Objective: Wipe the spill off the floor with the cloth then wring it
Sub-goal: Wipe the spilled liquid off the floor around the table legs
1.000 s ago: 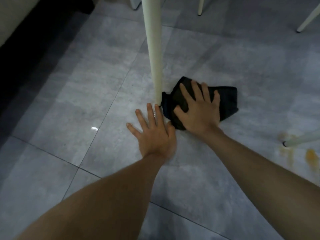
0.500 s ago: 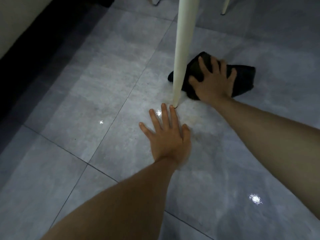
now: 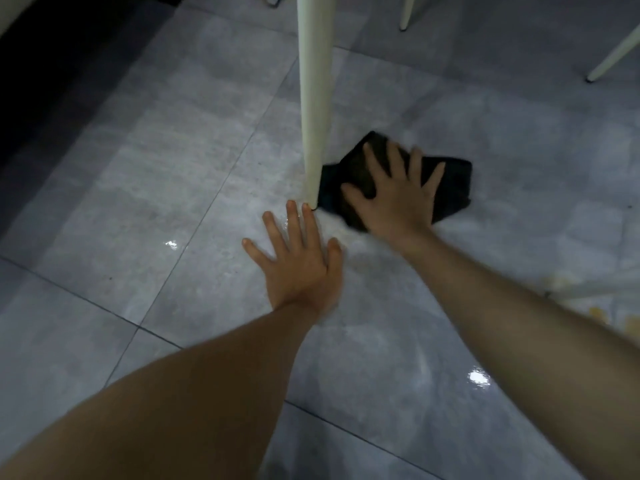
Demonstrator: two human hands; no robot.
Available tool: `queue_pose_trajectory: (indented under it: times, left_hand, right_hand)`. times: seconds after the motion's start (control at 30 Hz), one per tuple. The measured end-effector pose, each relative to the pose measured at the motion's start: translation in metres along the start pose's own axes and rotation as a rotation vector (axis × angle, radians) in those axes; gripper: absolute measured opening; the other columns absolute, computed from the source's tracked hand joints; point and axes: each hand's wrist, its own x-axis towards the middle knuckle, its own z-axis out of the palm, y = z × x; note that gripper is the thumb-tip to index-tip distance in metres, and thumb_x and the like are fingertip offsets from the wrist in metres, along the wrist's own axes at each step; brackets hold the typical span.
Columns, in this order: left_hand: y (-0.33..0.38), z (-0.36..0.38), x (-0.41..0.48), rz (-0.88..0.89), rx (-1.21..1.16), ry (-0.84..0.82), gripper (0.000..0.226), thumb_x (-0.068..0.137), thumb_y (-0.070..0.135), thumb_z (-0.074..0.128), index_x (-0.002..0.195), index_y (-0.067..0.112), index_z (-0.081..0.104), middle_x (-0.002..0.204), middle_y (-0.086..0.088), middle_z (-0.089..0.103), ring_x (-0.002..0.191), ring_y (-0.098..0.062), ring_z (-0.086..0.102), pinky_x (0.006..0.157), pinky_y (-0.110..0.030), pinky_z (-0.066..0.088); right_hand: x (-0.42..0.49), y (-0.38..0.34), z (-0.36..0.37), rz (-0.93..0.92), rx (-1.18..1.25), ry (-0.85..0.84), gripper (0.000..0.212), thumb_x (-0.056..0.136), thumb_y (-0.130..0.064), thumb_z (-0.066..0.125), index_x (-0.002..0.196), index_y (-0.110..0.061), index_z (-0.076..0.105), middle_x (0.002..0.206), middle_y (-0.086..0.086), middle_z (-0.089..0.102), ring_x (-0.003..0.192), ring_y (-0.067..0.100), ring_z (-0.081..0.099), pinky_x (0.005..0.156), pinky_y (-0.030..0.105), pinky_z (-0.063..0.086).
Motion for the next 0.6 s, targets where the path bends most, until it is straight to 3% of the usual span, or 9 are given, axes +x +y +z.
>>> queue_pose_trajectory:
  times: [0.1, 0.27, 0.33, 0.4, 0.47, 0.6]
  left_hand:
    - [-0.003, 0.001, 0.001, 0.001, 0.035, 0.005, 0.074, 0.094, 0.056, -0.007, 0.158, 0.021, -0.016, 0.169, -0.003, -0.016, 0.153, -0.039, -0.019, 0.111, -0.076, -0.009]
    - [0.001, 0.003, 0.000, -0.001, -0.011, 0.027, 0.075, 0.096, 0.059, 0.001, 0.160, 0.021, -0.008, 0.170, -0.001, -0.012, 0.153, -0.038, -0.017, 0.111, -0.076, -0.011]
    - [0.000, 0.001, 0.000, 0.002, -0.015, 0.012, 0.076, 0.095, 0.060, -0.001, 0.160, 0.021, -0.008, 0.170, -0.001, -0.013, 0.153, -0.038, -0.018, 0.111, -0.076, -0.011]
    - [-0.002, 0.001, 0.000, 0.019, 0.011, 0.009, 0.078, 0.093, 0.059, -0.006, 0.160, 0.020, -0.009, 0.170, -0.002, -0.013, 0.153, -0.039, -0.016, 0.111, -0.077, -0.009]
    - [-0.002, 0.000, 0.000, 0.023, 0.008, 0.020, 0.079, 0.094, 0.060, -0.004, 0.161, 0.019, -0.007, 0.170, -0.003, -0.011, 0.154, -0.039, -0.015, 0.111, -0.077, -0.008]
    - [0.001, -0.002, 0.000, 0.025, -0.072, 0.086, 0.075, 0.098, 0.057, 0.019, 0.159, 0.014, 0.014, 0.170, -0.003, 0.009, 0.155, -0.037, -0.005, 0.113, -0.076, -0.006]
  right_hand:
    - [-0.068, 0.030, 0.008, -0.080, -0.036, 0.028, 0.080, 0.090, -0.083, 0.024, 0.160, -0.046, 0.017, 0.171, -0.003, 0.020, 0.156, 0.041, 0.008, 0.119, 0.070, -0.006]
    - [-0.017, 0.062, -0.008, 0.204, -0.021, -0.028, 0.083, 0.087, -0.085, 0.017, 0.161, -0.049, 0.003, 0.173, -0.005, 0.006, 0.156, 0.039, 0.000, 0.118, 0.072, -0.006]
    - [-0.031, 0.047, -0.005, 0.144, -0.013, -0.006, 0.082, 0.088, -0.082, 0.022, 0.161, -0.047, 0.008, 0.173, -0.004, 0.010, 0.156, 0.041, 0.005, 0.118, 0.072, -0.002]
    - [-0.077, 0.043, 0.002, -0.046, -0.020, 0.027, 0.079, 0.089, -0.079, 0.029, 0.160, -0.045, 0.021, 0.170, -0.001, 0.023, 0.154, 0.041, 0.017, 0.118, 0.072, 0.007]
    - [-0.121, 0.067, 0.005, -0.104, -0.020, 0.083, 0.075, 0.090, -0.076, 0.036, 0.157, -0.043, 0.032, 0.166, 0.000, 0.034, 0.151, 0.040, 0.027, 0.118, 0.071, 0.014]
    - [-0.099, 0.125, -0.009, 0.160, -0.025, 0.005, 0.084, 0.085, -0.087, 0.021, 0.159, -0.051, 0.010, 0.172, -0.007, 0.014, 0.155, 0.037, 0.011, 0.120, 0.068, 0.002]
